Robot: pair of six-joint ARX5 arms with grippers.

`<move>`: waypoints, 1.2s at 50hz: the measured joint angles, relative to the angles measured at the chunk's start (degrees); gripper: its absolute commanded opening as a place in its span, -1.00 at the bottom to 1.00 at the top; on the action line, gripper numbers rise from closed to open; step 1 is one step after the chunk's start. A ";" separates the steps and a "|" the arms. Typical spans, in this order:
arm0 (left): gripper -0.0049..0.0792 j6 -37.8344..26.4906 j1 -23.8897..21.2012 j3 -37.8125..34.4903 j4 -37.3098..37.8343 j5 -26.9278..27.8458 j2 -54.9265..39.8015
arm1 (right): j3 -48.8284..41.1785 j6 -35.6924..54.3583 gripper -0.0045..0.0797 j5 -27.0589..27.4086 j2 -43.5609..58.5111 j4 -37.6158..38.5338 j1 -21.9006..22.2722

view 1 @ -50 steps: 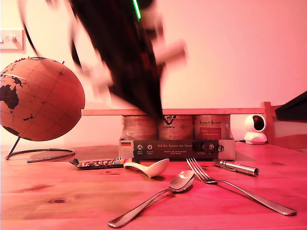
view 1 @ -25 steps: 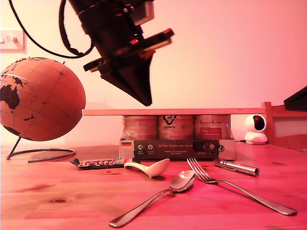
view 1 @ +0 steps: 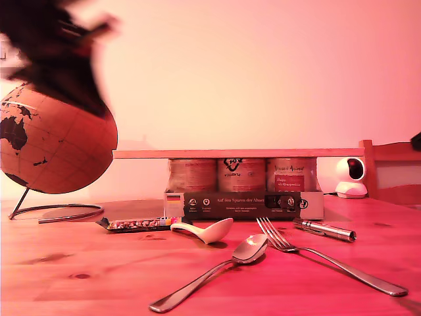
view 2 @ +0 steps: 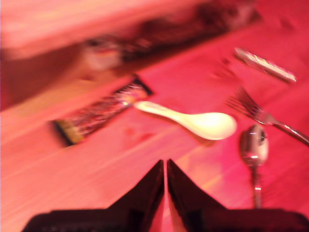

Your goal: Slide the metallic spoon to the right

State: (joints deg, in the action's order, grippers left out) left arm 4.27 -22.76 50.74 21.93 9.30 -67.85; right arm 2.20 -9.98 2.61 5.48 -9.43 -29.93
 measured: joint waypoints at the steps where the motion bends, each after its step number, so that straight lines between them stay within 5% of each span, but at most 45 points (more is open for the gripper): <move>1: -0.94 0.00 0.72 -0.92 -0.20 0.20 1.27 | 0.00 -0.20 -0.92 0.07 0.00 0.33 0.22; 23: -0.94 -1.49 7.56 -16.90 -4.52 1.86 20.22 | 0.00 2.58 -0.92 5.51 0.00 4.55 9.42; 36: -0.94 -1.18 9.70 -24.61 -6.16 0.94 33.20 | 0.00 4.61 -0.92 -1.90 0.00 8.50 16.39; 60: -0.94 2.21 9.90 -29.88 -6.14 -5.01 52.94 | 0.00 6.91 -0.92 -5.09 0.00 11.02 16.87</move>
State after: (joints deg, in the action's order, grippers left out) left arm 6.48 -12.86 20.86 15.79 4.29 -14.92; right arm 2.20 -3.07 -2.48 5.48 1.58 -13.06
